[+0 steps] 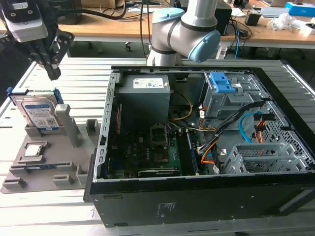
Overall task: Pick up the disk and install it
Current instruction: 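Reach for the disk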
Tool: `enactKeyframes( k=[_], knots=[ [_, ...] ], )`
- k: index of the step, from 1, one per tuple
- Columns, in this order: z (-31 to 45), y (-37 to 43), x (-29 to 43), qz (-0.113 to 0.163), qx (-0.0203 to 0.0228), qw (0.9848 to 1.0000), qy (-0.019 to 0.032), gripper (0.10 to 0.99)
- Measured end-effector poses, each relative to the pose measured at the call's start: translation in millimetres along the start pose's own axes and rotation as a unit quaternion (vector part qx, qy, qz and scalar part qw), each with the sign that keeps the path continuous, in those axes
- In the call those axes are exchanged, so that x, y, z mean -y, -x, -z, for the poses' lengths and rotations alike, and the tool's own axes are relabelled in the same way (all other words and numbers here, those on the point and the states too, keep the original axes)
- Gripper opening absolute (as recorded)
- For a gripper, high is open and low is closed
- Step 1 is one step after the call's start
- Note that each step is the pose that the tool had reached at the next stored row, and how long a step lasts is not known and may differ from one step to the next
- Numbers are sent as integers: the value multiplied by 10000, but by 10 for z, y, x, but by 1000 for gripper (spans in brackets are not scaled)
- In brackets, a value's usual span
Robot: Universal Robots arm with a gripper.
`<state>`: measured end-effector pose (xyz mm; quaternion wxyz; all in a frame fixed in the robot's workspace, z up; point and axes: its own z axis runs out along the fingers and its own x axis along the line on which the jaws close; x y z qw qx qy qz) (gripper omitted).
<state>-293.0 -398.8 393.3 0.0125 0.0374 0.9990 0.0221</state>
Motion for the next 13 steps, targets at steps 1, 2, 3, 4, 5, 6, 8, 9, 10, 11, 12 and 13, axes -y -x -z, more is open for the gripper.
enactKeyframes(
  k=[1, 2, 3, 4, 5, 6, 8, 9, 10, 11, 12, 13],
  knots=[
    [0, -25, 2, 0, 0, 10000, 0, 106],
    [1, -54, 4, 0, 0, 10000, 0, 106],
    [2, -81, 6, 0, 0, 10000, 0, 106],
    [2, -107, 8, 0, 0, 10000, 0, 106],
    [3, -135, 10, 0, 0, 10000, 0, 106],
    [4, -152, 11, 0, 0, 10000, 0, 106],
    [4, -185, 14, 0, 0, 10000, 0, 106],
    [5, -198, 15, 0, 0, 10000, 0, 106],
    [5, -217, 16, 0, 0, 10000, 0, 106],
    [6, -237, 18, 0, 0, 10000, 0, 106],
    [6, -251, 19, 0, 0, 10000, 0, 106],
    [7, -274, 21, 0, 0, 10000, 0, 106]
  ],
)
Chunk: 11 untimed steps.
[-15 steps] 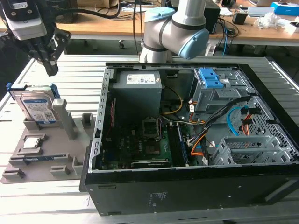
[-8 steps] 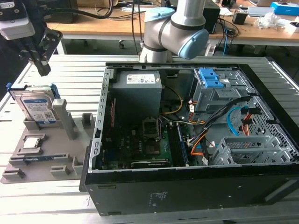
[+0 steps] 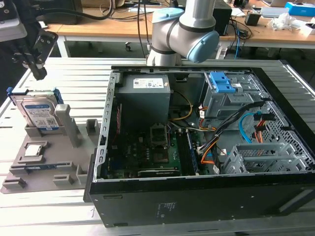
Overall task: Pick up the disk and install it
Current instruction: 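Reach for the disk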
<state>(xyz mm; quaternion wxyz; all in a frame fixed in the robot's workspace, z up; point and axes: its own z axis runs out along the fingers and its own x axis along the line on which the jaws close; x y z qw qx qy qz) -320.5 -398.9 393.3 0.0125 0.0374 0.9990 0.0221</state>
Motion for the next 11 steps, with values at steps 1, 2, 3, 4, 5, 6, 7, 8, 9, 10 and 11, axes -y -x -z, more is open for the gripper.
enactKeyframes(
  k=[1, 2, 3, 4, 5, 6, 7, 8, 9, 10, 11],
  knots=[
    [1, -13, 1, 0, 0, 10000, 0, 106],
    [1, -27, 2, 0, 0, 10000, 0, 106],
    [2, -55, 4, 0, 0, 10000, 0, 106],
    [2, -75, 5, 0, 0, 10000, 0, 106],
    [3, -107, 8, 0, 0, 10000, 0, 106],
    [3, -131, 9, 0, 0, 10000, 0, 106],
    [4, -144, 10, 0, 0, 10000, 0, 106],
    [4, -158, 12, 0, 0, 10000, 0, 106],
    [5, -187, 14, 0, 0, 10000, 0, 106],
    [6, -205, 15, 0, 0, 10000, 0, 106],
    [6, -222, 16, 0, 0, 10000, 0, 106]
  ],
)
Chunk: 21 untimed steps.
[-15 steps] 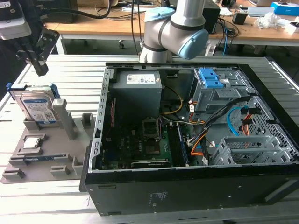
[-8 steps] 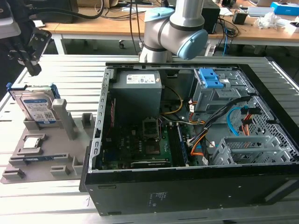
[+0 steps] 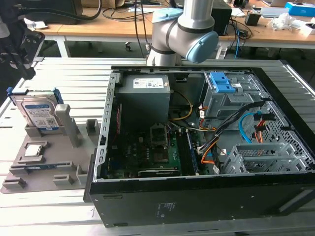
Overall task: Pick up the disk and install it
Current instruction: 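Reach for the disk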
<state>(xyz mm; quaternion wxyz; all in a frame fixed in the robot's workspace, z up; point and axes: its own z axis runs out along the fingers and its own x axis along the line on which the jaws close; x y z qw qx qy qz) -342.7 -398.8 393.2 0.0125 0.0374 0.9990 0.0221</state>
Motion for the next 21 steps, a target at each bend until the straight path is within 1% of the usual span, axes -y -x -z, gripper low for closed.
enactKeyframes(
  k=[1, 2, 3, 11, 16, 19, 20, 21],
  knots=[
    [1, -33, 3, 0, 0, 10000, 0, 106],
    [2, -91, 7, 0, 0, 10000, 0, 106],
    [3, -124, 9, 0, 0, 10000, 0, 106],
    [7, -261, 19, 0, 0, 10000, 0, 106],
    [10, -369, 28, 0, 0, 10000, 0, 106],
    [11, -455, 34, 0, 0, 10000, 0, 106],
    [13, -512, 38, 0, 0, 10000, 0, 106],
    [13, -550, 41, 0, 0, 10000, 0, 106]
  ],
)
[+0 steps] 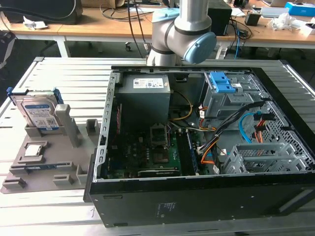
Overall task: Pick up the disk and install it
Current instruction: 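Reach for the disk, then pick up the disk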
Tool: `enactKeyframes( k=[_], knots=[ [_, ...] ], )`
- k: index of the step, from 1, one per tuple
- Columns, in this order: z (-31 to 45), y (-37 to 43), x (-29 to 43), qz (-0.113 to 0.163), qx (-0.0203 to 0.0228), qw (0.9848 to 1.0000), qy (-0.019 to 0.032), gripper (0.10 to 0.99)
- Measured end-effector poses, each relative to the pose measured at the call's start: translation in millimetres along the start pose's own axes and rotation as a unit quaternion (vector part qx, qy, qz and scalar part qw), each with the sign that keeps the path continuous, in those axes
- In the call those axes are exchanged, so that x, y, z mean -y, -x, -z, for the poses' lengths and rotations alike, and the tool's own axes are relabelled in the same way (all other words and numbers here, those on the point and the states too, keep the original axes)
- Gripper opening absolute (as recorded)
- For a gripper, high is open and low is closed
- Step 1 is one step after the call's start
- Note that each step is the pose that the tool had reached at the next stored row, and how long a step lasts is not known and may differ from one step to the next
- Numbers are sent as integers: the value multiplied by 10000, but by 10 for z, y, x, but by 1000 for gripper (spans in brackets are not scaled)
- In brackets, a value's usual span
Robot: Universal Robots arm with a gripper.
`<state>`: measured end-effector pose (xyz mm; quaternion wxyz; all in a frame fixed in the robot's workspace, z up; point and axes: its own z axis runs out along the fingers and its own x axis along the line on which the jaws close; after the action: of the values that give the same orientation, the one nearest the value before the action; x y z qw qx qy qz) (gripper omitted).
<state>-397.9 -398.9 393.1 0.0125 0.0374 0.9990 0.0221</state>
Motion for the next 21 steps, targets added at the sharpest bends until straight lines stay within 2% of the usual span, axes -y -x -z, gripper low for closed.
enactKeyframes(
  k=[5, 17, 19, 21],
  knots=[
    [2, -84, 6, 0, 0, 10000, 0, 106],
    [2, -91, 7, 5, 0, 10000, 0, 106],
    [2, -92, 7, 404, -18, 9992, 9, 106],
    [2, -92, 7, 630, -29, 9980, 14, 106]
  ],
)
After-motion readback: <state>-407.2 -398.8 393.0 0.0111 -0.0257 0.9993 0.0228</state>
